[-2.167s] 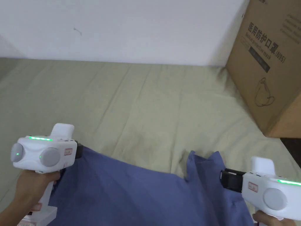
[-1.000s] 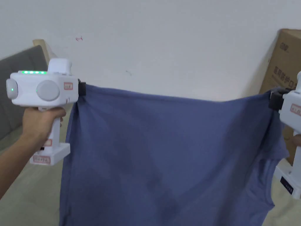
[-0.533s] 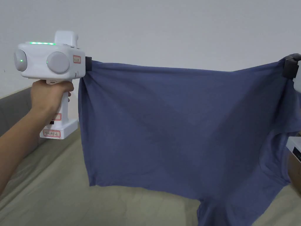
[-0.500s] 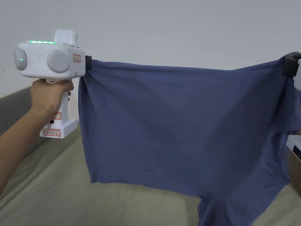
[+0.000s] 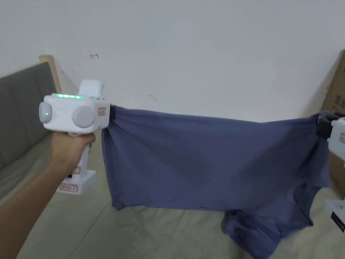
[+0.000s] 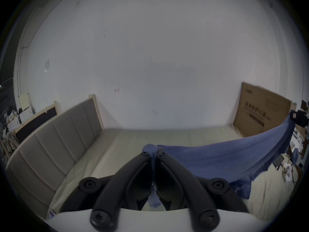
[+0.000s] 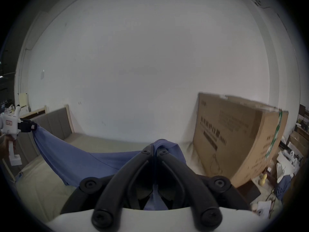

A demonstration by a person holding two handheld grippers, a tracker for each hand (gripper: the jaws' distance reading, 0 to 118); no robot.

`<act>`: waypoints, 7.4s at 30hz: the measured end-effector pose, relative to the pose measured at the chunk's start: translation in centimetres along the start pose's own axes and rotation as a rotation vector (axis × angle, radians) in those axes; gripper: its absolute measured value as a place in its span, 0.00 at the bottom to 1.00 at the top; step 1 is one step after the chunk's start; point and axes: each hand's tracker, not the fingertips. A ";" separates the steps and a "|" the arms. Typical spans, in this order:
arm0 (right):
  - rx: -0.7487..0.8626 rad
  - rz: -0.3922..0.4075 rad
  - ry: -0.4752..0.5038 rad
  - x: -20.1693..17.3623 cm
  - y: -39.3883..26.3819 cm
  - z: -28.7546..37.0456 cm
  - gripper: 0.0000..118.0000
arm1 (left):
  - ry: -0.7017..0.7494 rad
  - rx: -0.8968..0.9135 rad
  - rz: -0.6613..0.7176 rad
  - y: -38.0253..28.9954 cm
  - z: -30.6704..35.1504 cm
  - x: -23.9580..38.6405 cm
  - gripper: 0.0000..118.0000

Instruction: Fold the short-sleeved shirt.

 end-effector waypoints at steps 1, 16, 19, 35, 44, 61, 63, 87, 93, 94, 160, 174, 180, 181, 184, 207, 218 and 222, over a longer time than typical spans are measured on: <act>-0.028 -0.014 0.000 0.1 -1.6 -0.2 0.01 | -0.004 -0.033 0.010 -1.7 -0.6 0.2 0.02; -0.310 -0.154 0.064 0.6 -19.4 12.0 0.01 | -0.018 -0.306 0.058 -21.7 6.3 -1.6 0.02; -0.346 -0.173 0.081 0.5 -21.9 16.0 0.01 | -0.010 -0.343 0.060 -24.4 9.3 -1.8 0.02; -0.527 -0.228 0.078 0.2 -32.1 30.7 0.01 | 0.018 -0.503 0.045 -37.4 22.3 -4.3 0.02; -0.724 -0.224 0.019 -0.4 -39.0 28.5 0.05 | 0.042 -0.596 0.046 -41.9 21.0 -3.4 0.07; -0.070 -0.106 -0.014 -3.4 -17.8 32.2 0.92 | -0.041 0.034 0.134 -24.4 29.0 1.6 0.80; 0.002 -0.065 -0.044 -4.3 -16.4 32.4 0.92 | -0.043 0.095 0.094 -23.1 29.3 2.8 0.78; -0.010 -0.018 -0.038 -6.8 -17.9 32.9 0.00 | -0.035 -0.456 0.152 -34.2 25.6 -2.2 0.46; -0.059 -0.010 -0.035 -6.7 -19.5 32.5 0.00 | 0.039 -0.587 0.150 -38.7 23.7 -3.8 0.92; -0.068 -0.009 -0.038 -6.6 -19.7 32.5 0.00 | 0.049 -0.591 0.147 -39.2 23.3 -3.9 0.89; -0.636 -0.203 -0.083 -2.6 -29.4 11.2 0.71 | -0.010 -0.579 0.187 -31.1 5.9 -2.4 0.89; -0.006 0.014 -0.068 -6.6 -15.1 28.1 0.77 | -0.031 0.097 0.043 -21.4 24.1 4.0 0.85; 0.047 0.035 -0.092 -7.7 -14.8 31.3 0.00 | -0.049 0.168 0.060 -23.0 26.9 5.4 0.00; 0.059 0.034 -0.095 -7.8 -15.0 31.7 0.00 | -0.043 0.169 0.074 -23.3 27.1 5.4 0.00; 0.056 0.031 -0.078 -7.7 -15.0 31.9 0.00 | -0.076 0.130 0.102 -23.6 27.0 5.2 0.00; -0.139 0.001 -0.072 -6.1 -19.3 25.9 0.00 | 0.094 -0.602 0.220 -35.1 13.4 -3.9 0.81; -0.376 -0.074 -0.098 -3.0 -24.4 21.4 0.08 | 0.027 -0.631 0.143 -36.1 12.0 -2.0 0.06; -0.604 -0.081 -0.112 -1.5 -29.1 17.4 0.81 | 0.034 -0.557 0.086 -34.1 13.1 -1.5 0.06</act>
